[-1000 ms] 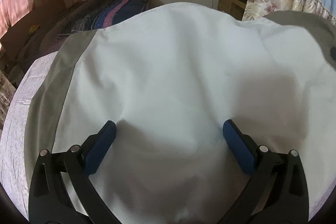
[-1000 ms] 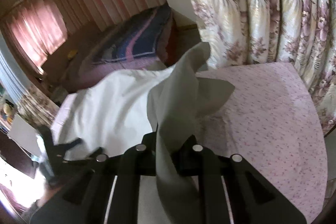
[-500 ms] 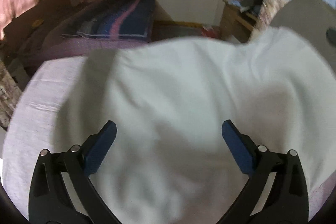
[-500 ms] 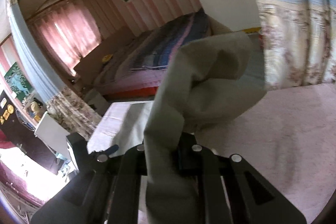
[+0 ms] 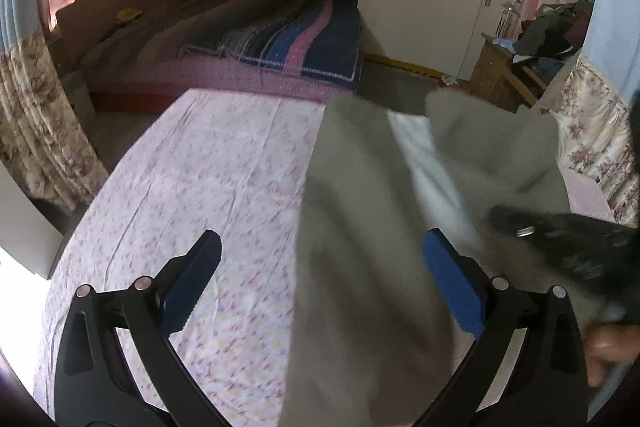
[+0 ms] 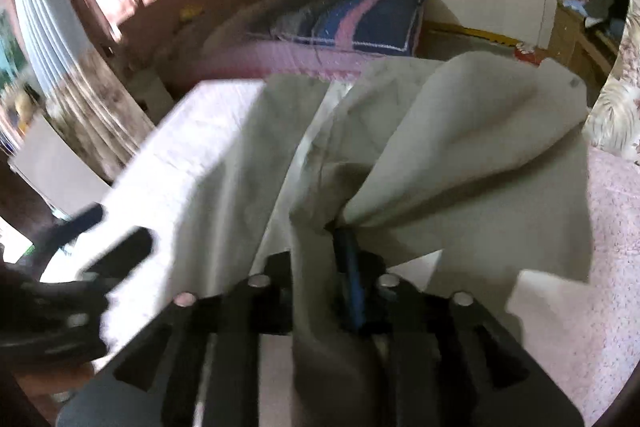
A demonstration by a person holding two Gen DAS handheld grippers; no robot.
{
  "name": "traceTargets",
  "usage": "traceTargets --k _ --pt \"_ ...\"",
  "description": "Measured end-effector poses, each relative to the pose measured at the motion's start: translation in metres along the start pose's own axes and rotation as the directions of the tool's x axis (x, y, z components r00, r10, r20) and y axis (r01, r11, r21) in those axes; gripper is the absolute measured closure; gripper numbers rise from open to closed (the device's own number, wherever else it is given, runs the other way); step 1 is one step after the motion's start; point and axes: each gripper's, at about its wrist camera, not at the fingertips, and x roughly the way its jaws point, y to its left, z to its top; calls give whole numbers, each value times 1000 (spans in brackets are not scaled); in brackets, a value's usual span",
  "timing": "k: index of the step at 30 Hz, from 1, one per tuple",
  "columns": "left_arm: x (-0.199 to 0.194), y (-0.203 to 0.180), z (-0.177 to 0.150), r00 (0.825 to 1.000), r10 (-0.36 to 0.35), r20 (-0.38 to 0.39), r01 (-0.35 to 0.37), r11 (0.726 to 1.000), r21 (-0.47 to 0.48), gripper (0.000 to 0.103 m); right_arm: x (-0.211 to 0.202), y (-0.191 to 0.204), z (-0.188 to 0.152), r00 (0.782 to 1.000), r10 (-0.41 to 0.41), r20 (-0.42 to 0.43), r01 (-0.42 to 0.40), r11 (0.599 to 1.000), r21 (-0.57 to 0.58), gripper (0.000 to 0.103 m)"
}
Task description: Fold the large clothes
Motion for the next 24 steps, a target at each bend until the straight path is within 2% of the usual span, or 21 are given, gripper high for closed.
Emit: traceTargets --k 1,4,6,8,10,11,14,17,20,24 --pt "-1 5 -8 1000 3 -3 -3 1000 -6 3 3 5 -3 1000 -5 -4 5 1000 -12 60" --pt "-2 15 -17 1000 6 -13 -6 1000 -21 3 -2 22 -9 999 -47 9 48 996 -77 47" --pt "-6 18 -19 1000 4 -10 -4 999 -34 3 -26 23 -6 999 -29 45 32 997 -64 38" --pt "-13 18 -22 1000 -6 -4 6 999 -42 3 -63 26 -4 993 -12 113 20 997 -74 32" --pt "-24 11 -21 1000 -18 9 18 999 -35 3 -109 22 -1 978 -20 209 40 995 -94 18" --pt "-29 6 -21 1000 -26 15 26 999 -29 3 -135 12 -1 965 -32 259 59 994 -94 15" --pt "-48 -21 -16 997 -70 42 70 997 16 3 -188 -28 -2 934 -119 338 138 990 -33 13" --pt "-68 -57 -12 988 -140 63 136 988 66 3 -210 -81 -9 920 -200 337 194 980 50 13" --pt "-81 -100 -14 978 -202 60 193 973 127 3 -206 -135 -28 926 -248 284 211 965 155 13" --pt "-72 -149 -25 978 -208 32 197 957 211 3 -179 -174 -61 948 -250 195 208 955 210 13"
